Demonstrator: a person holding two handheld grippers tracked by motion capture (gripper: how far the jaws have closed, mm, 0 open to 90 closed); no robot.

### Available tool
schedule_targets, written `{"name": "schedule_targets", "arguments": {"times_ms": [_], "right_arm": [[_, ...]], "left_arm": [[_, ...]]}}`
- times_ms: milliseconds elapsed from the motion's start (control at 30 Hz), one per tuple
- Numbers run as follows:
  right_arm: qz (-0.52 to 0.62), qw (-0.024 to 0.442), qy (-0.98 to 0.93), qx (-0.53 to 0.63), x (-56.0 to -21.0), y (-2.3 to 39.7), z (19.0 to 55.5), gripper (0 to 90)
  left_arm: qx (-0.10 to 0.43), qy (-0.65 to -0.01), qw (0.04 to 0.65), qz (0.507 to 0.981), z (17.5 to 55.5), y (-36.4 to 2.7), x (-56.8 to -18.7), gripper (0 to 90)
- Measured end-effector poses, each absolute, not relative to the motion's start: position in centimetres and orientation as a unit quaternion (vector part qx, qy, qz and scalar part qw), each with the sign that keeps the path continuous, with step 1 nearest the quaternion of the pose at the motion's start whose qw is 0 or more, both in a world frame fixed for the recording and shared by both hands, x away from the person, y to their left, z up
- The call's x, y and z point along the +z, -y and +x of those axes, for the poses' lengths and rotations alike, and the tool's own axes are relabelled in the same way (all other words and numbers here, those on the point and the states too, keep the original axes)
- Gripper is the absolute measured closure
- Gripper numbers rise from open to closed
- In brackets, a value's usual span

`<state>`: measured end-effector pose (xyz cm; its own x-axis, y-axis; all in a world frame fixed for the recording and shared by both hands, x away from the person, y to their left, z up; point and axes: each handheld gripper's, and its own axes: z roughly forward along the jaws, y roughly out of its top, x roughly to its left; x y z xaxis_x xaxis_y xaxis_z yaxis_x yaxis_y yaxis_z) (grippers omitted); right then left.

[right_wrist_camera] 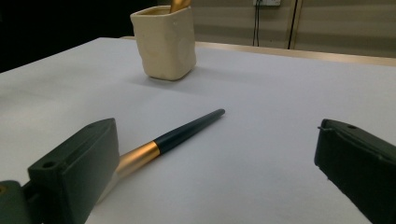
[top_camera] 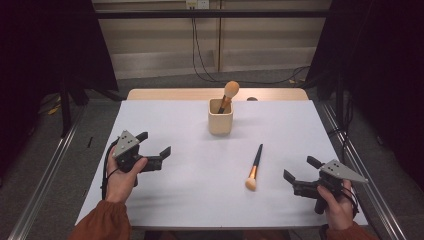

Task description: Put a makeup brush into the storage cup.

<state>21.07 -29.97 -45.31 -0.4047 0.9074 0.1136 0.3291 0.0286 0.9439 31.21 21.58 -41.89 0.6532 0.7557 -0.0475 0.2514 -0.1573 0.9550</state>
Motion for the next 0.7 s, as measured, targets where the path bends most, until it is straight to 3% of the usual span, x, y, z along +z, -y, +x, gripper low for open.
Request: {"name": "schedule_targets", "arguments": {"times_ms": [500,700], "right_arm": [[0.474,0.283,-0.658,0.511,-45.4,30.3,20.6,0.0],[0.47,0.283,-0.661,0.512,-45.4,30.1,20.8,0.0]], "left_arm": [[0.217,-0.376,0.534,0.725,27.2,-23.9,-43.1,3.4],[0.245,-0.38,0.522,0.723,25.7,-24.9,-43.6,3.3]]}}
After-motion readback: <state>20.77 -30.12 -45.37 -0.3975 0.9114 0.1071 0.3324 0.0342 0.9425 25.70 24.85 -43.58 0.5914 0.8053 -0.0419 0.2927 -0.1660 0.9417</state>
